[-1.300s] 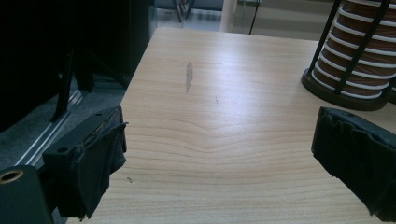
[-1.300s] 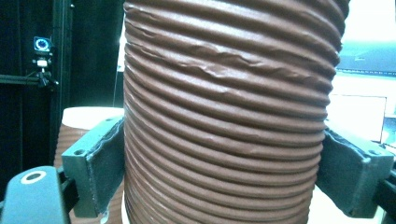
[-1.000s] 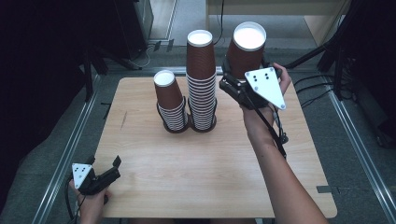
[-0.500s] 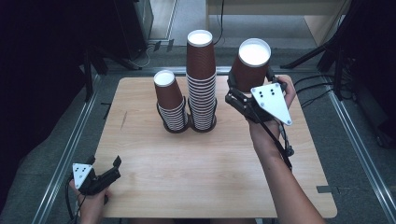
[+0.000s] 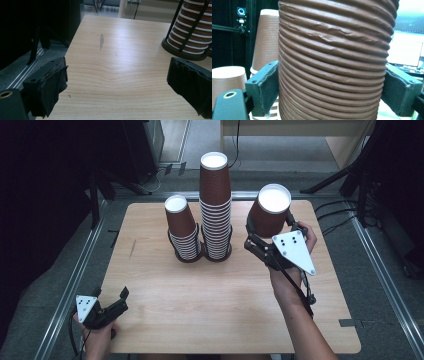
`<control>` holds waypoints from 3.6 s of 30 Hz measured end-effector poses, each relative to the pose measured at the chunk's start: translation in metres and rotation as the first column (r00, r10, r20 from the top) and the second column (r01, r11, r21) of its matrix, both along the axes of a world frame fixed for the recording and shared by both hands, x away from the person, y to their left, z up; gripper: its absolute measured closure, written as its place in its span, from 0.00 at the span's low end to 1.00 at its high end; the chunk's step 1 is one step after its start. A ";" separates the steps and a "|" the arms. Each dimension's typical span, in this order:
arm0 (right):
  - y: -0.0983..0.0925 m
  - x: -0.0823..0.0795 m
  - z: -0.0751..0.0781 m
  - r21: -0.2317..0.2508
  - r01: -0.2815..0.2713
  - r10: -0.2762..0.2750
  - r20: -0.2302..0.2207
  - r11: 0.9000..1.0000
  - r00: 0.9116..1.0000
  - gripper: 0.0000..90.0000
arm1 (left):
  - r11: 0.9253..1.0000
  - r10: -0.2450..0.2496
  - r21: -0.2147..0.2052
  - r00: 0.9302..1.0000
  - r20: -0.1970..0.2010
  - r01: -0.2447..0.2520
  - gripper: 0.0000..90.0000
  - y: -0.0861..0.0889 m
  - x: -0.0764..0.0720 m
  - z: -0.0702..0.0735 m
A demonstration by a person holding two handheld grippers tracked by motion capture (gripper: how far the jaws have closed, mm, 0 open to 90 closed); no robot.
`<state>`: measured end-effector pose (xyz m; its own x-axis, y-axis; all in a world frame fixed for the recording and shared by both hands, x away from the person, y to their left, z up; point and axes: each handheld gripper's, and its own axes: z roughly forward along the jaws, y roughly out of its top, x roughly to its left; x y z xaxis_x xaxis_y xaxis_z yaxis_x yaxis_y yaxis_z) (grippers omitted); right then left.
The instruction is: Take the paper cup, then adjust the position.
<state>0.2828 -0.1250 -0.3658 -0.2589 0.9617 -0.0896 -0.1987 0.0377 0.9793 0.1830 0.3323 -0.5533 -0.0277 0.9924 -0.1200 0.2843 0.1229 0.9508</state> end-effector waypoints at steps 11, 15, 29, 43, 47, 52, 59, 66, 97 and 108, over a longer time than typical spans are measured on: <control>-0.003 -0.015 -0.026 -0.078 -0.027 0.027 0.009 0.997 1.000 0.14 | 1.000 -0.004 0.031 1.000 -0.007 0.004 0.04 -0.006 0.002 0.004; -0.006 -0.021 -0.044 -0.106 -0.033 0.031 -0.021 0.994 0.999 0.14 | 1.000 -0.012 0.025 1.000 0.005 0.011 0.04 -0.011 0.003 0.007; -0.018 -0.018 -0.064 -0.117 -0.050 0.039 -0.094 0.992 0.995 0.14 | 0.994 -0.112 0.017 0.993 0.039 0.112 0.04 -0.055 0.013 0.042; -0.001 -0.021 -0.070 -0.168 -0.119 0.099 -0.122 0.979 0.988 0.14 | 0.968 -0.251 0.054 0.964 0.092 0.247 0.04 -0.122 0.026 0.099; 0.004 -0.024 -0.070 -0.208 -0.149 0.124 -0.127 0.967 0.984 0.14 | 0.959 -0.284 0.056 0.953 0.103 0.279 0.04 -0.139 0.028 0.111; 0.004 -0.025 -0.069 -0.271 -0.140 0.114 -0.107 0.952 0.988 0.14 | 0.945 -0.326 0.053 0.939 0.105 0.322 0.04 -0.157 0.030 0.122; 0.002 -0.026 -0.071 -0.378 -0.106 0.087 -0.067 0.920 0.994 0.14 | 0.924 -0.382 0.050 0.916 0.126 0.379 0.03 -0.175 0.033 0.133; 0.007 -0.025 -0.078 -0.493 -0.083 0.076 -0.035 0.866 0.996 0.14 | 0.895 -0.447 0.050 0.884 0.135 0.444 0.03 -0.189 0.036 0.142; 0.030 -0.036 -0.104 -0.744 -0.071 0.175 0.063 0.664 0.983 0.14 | 0.773 -0.631 0.002 0.769 0.100 0.634 0.03 -0.234 0.042 0.133; 0.034 -0.041 -0.107 -0.778 -0.090 0.224 0.067 0.622 0.972 0.14 | 0.746 -0.666 0.028 0.745 0.022 0.666 0.15 -0.239 0.041 0.127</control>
<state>0.2418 -0.0910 -0.4724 -0.3185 0.4726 -0.8217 -0.4082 0.7140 0.5689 0.2241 0.0933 -0.4261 0.6441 0.7593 -0.0926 0.2604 -0.1039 0.9599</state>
